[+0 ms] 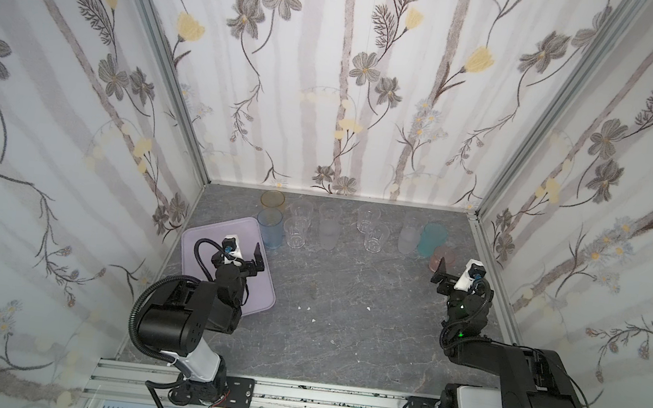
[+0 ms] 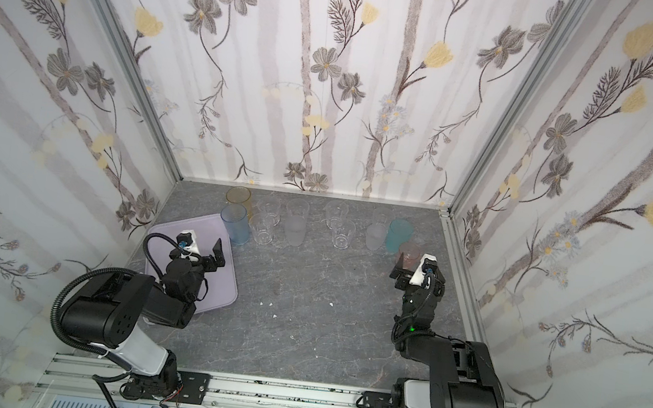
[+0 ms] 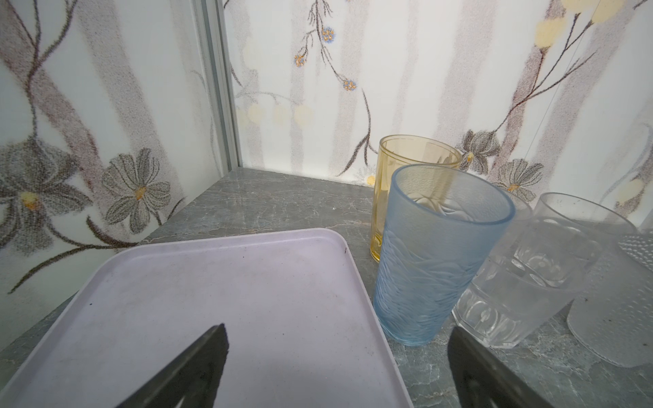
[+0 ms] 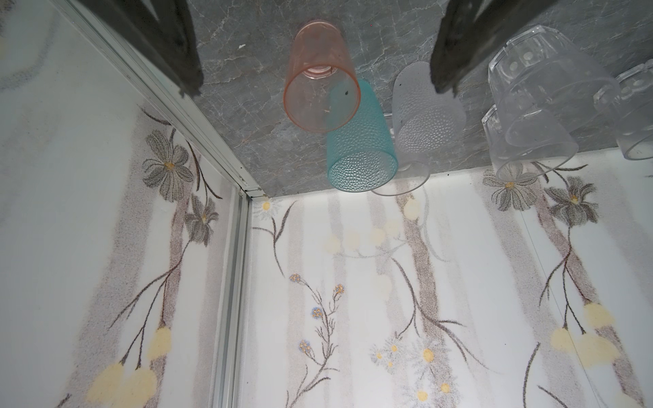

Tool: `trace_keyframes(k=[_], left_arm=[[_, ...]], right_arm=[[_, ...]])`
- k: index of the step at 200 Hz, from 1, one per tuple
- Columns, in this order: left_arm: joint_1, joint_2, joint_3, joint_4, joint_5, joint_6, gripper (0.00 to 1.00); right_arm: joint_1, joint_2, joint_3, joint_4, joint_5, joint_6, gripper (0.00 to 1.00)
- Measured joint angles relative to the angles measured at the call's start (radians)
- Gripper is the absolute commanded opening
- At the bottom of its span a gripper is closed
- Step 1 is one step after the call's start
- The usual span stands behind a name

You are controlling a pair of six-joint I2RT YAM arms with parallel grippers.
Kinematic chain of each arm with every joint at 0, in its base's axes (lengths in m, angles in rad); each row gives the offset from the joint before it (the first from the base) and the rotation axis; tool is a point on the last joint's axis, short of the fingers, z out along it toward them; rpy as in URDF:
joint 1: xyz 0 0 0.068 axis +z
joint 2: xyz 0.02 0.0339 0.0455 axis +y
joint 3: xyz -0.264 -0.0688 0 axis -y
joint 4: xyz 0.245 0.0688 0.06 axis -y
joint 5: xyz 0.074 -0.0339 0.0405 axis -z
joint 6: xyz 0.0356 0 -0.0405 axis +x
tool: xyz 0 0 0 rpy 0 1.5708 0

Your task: Place the glasses into the tray

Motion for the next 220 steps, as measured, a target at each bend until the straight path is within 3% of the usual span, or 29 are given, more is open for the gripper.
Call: trace_keyframes(k=[98,220], left_arm=[[0.002,0.0,0.0,0.0,-0.006,-0.001,1.0],[-0.037,-0.098,-0.003,-0.043,-0.171,-0.019,1.0]], right_arm=[[0.0,0.0,0.0,0.0,0.0,0.0,1.0],[0.0,0.0,0.0,0.0,0.0,0.0,1.0]])
